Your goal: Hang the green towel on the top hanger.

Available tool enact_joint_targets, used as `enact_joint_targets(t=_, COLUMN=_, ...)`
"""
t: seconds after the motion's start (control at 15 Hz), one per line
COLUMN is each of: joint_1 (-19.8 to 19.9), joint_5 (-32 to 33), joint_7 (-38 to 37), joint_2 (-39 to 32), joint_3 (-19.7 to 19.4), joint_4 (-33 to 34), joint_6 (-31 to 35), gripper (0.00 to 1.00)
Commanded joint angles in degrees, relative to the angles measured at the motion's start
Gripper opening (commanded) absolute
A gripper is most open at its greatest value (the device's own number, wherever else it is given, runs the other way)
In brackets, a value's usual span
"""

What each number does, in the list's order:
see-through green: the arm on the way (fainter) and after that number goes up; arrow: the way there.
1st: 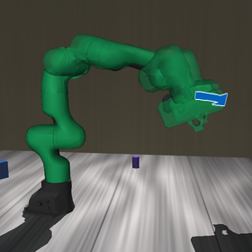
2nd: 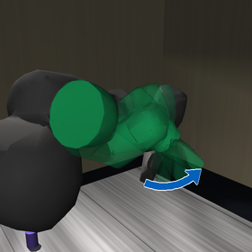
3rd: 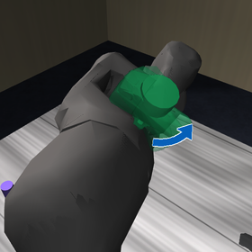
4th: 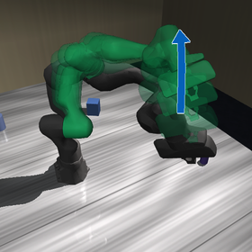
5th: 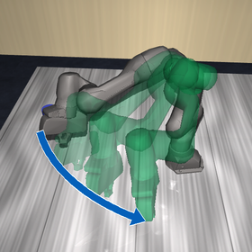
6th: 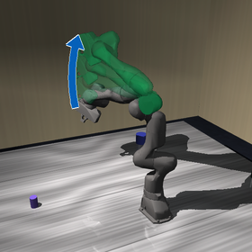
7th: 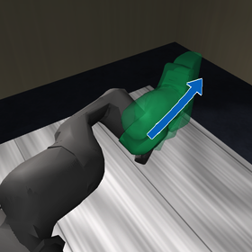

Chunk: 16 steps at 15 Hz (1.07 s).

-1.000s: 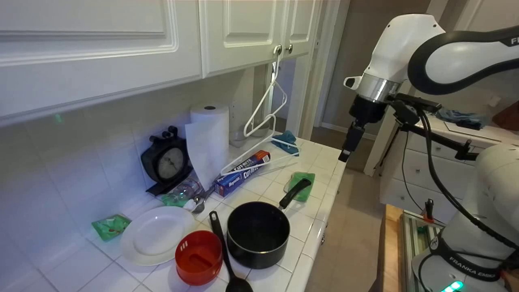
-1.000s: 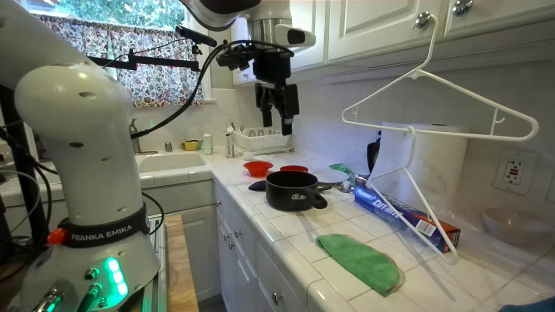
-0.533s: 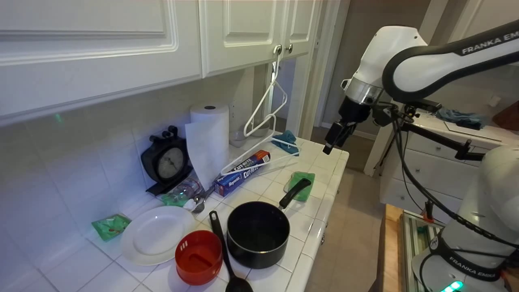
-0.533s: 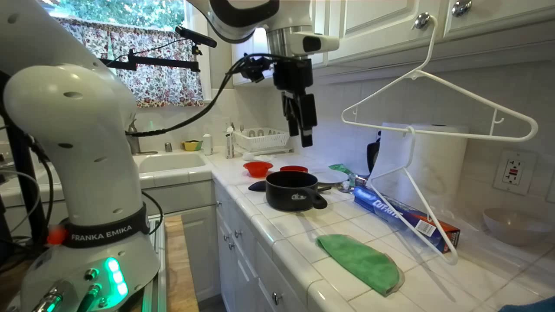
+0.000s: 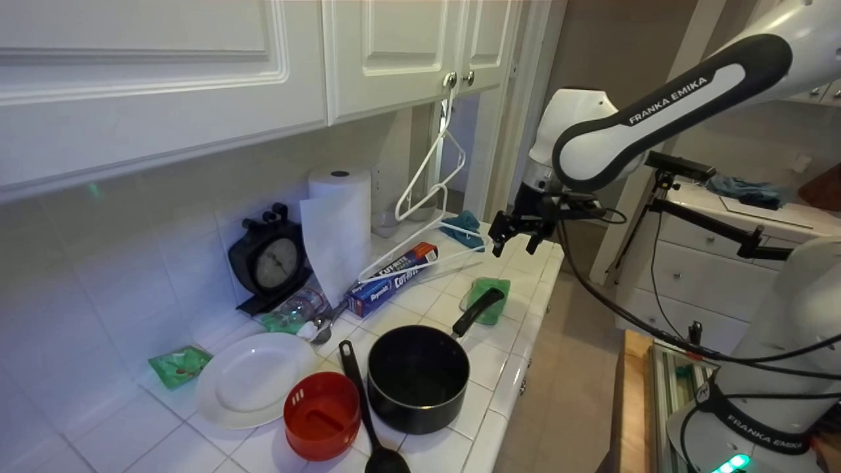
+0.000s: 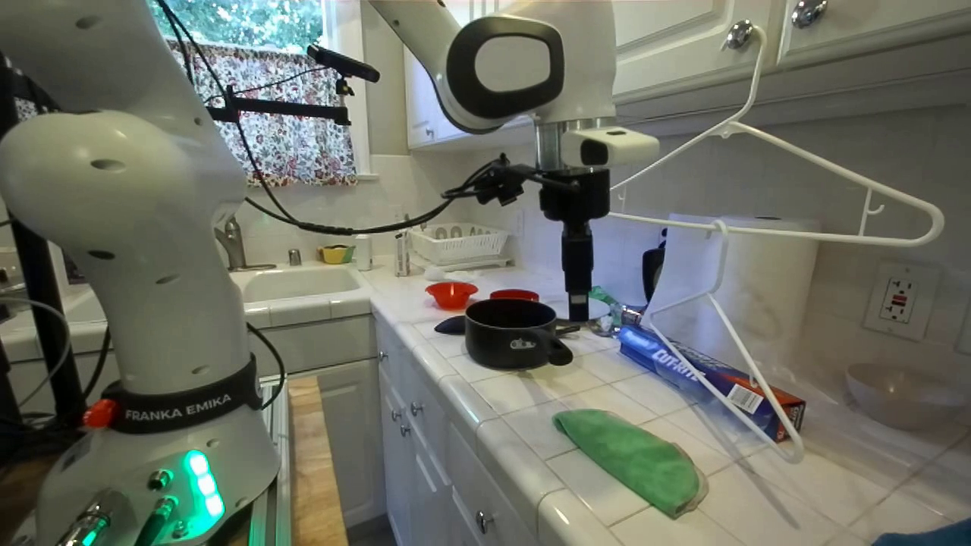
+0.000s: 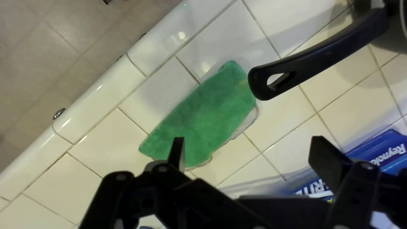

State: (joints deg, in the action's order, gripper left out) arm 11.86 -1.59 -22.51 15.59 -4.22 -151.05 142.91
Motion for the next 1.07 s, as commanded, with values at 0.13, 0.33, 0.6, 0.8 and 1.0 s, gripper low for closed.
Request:
enact_joint_targets(t=0.13, joint_1=0.0, joint_5=0.8, joint_7=-12.9, joint_2=-11.7, joint_3=1.1, joint_4=6.4, joint_6=3.3, gripper=1.0)
enact_joint_targets(t=0.33, joint_1=-1.3, joint_5=1.7, joint_7=-17.1, joint_2=-15.3, joint_3=0.6, joint_4=7.7, joint_6=4.1, gripper=1.0)
enact_joint_targets(t=0.6, joint_1=-3.2, joint_5=0.1, joint_7=-19.3, joint_2=-19.0, joint_3=-0.4, joint_4=8.3, joint_6=3.5, gripper=1.0)
enact_joint_targets(t=0.8, joint_1=-3.7, joint_5=0.2, joint_7=-22.4, joint_2=-20.5, joint_3=-1.5, joint_4=8.4, joint_6=2.8, gripper=1.0)
enact_joint_targets(t=1.0, joint_1=-3.9, joint_5=-0.7, joint_7=-24.5, joint_2=-22.1, joint_3=-2.7, joint_4=8.4, joint_6=2.9, gripper=1.0)
